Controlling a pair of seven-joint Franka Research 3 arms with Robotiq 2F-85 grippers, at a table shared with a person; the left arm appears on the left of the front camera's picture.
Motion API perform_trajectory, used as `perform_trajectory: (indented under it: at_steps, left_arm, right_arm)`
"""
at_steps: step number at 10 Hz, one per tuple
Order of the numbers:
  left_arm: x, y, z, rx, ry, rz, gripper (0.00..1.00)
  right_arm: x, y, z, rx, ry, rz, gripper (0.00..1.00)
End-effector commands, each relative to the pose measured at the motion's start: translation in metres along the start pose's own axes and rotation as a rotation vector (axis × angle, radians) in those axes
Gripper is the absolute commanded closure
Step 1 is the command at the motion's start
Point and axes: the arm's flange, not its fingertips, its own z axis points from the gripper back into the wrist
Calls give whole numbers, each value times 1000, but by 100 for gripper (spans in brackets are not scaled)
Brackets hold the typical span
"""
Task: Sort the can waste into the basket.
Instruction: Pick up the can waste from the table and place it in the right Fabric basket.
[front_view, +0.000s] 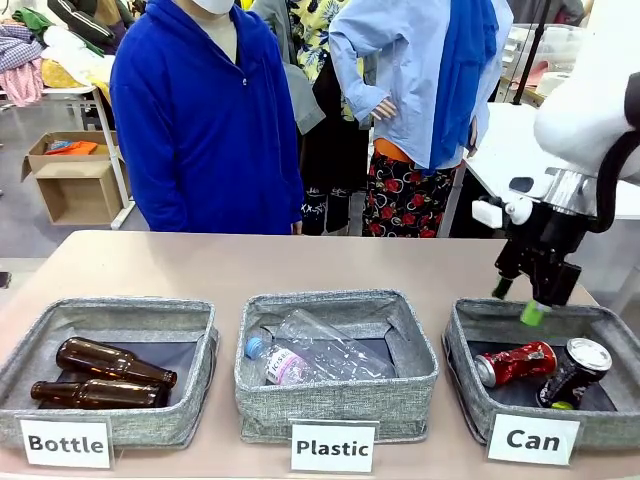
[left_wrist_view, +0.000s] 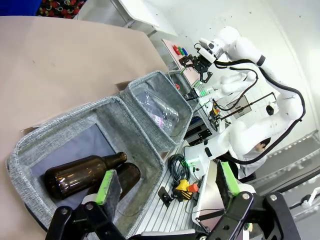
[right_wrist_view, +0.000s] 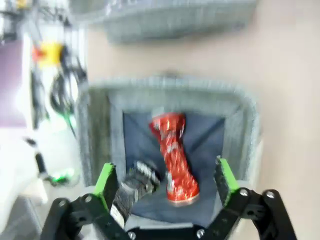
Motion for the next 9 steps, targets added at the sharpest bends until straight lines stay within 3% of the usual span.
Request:
perform_trajectory:
  at_steps: [1,2,3,5,6,7,9]
  left_arm:
    - [-2,-3,-1,9,2,8,0]
    - [-2,-3,-1,9,2,8,0]
    - [-2,-3,-1,9,2,8,0]
    - [-2,-3,-1,9,2,8,0]
    - [-2,-3,-1,9,2,8,0]
    - [-2,-3,-1,9,2,8,0]
    - [-2,-3,-1,9,2,8,0]
  right_arm:
    - [6,-14,18,-108,-387,-4,0]
    - [11,-19,23,-139,-579,-79,0]
    - [9,-21,27,-93,-674,-61,0]
    - [4,-26,32,152,-866,38,0]
    - [-3,-36,34,158,-972,-40,0]
    - [-9,-47,30,267,-1049,-120,0]
    - [-15,-62,7,476,-992,-184,0]
